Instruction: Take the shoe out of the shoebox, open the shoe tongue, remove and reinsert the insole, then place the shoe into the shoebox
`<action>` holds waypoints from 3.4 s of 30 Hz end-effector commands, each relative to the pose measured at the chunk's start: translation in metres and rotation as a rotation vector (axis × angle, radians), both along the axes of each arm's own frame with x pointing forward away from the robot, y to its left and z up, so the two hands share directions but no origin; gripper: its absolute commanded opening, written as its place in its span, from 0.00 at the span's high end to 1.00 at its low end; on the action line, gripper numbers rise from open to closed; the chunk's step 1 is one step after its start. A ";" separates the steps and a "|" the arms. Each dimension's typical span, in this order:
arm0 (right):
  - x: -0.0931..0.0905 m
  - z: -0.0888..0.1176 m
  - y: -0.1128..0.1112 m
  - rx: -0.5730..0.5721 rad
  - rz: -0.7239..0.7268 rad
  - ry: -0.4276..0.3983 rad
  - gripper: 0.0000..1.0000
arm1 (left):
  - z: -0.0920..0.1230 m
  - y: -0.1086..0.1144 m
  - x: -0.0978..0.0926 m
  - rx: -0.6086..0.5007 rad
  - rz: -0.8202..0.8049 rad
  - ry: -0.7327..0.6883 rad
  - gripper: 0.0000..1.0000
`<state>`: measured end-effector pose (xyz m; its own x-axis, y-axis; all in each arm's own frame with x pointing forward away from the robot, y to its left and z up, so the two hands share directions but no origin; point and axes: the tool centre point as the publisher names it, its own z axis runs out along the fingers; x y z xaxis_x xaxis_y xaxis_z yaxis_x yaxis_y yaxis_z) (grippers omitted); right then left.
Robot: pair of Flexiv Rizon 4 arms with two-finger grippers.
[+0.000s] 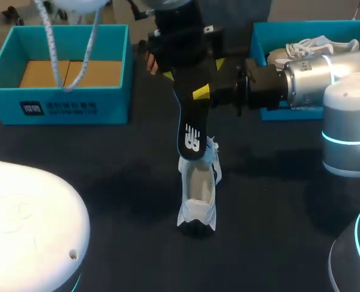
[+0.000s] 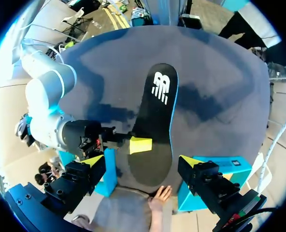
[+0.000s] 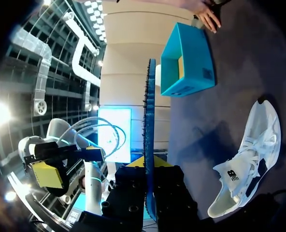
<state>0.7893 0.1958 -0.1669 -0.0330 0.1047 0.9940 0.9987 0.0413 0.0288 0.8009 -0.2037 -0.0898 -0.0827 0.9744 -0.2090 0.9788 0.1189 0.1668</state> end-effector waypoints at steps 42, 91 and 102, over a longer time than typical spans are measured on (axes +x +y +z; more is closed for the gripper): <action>-0.004 0.003 -0.003 -0.001 -0.022 -0.001 1.00 | 0.011 0.035 -0.001 -0.377 -0.110 -0.019 0.00; -0.006 -0.006 -0.009 0.038 -0.043 -0.010 1.00 | 0.030 0.069 -0.009 -0.848 -0.218 -0.079 0.00; -0.010 0.004 -0.013 0.057 -0.046 -0.019 1.00 | 0.030 0.069 -0.009 -0.848 -0.218 -0.079 0.00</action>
<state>0.7823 0.1840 -0.1629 -0.0474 0.0516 0.9975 0.9989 -0.0006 0.0475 0.7918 -0.1345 -0.0592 0.1303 0.4808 -0.8671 0.9838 0.0460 0.1734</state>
